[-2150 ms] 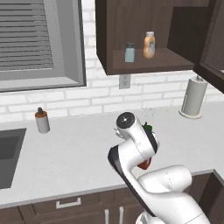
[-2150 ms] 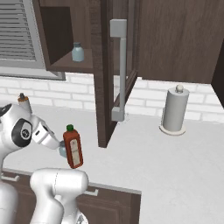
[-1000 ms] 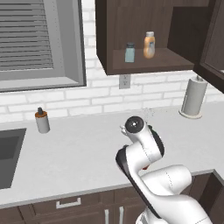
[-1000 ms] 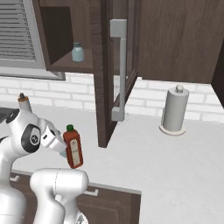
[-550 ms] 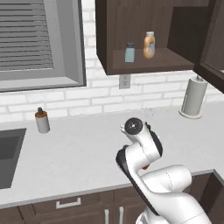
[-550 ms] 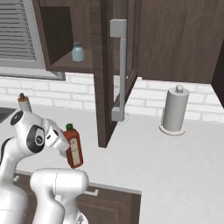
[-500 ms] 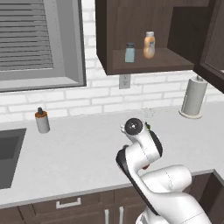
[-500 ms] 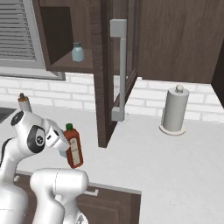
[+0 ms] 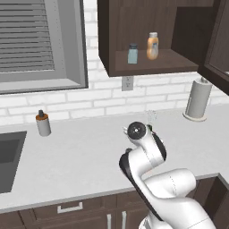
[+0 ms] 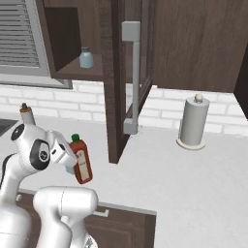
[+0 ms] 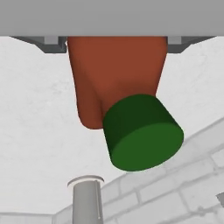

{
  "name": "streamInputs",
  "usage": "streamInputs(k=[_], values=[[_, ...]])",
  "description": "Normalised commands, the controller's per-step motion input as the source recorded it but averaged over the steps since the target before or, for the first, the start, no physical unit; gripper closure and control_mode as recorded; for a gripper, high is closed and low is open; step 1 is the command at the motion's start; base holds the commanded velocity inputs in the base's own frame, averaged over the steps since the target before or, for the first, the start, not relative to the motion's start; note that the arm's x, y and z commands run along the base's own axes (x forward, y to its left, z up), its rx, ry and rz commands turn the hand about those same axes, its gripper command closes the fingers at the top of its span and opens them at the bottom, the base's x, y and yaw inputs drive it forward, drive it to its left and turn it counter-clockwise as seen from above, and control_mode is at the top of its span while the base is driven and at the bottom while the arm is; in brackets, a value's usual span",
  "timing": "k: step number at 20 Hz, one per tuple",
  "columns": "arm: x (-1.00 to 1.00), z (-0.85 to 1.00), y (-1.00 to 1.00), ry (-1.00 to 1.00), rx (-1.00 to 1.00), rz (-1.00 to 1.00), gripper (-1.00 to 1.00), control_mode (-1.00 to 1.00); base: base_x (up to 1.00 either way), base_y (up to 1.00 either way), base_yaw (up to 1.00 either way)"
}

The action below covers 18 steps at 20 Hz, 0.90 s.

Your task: Put the shaker and condiment bottle from the counter next to their counterparts in the cabinet.

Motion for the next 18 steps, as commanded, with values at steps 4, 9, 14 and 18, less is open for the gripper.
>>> streamInputs(k=[4, 9, 14, 18], values=[[-0.06, 0.75, 0.00, -0.02, -0.02, -0.01, 1.00, -1.00, 0.00, 0.00, 0.00], [-0.26, 0.93, -0.09, -0.02, 0.00, 0.00, 1.00, -1.00, 0.00, 0.00, 0.00], [-0.21, 0.91, -0.15, -0.01, 0.00, 0.00, 1.00, -1.00, 0.00, 0.00, 0.00], [-0.09, 1.00, -0.10, 0.00, 0.00, 0.00, 1.00, -1.00, 0.00, 0.00, 0.00]])
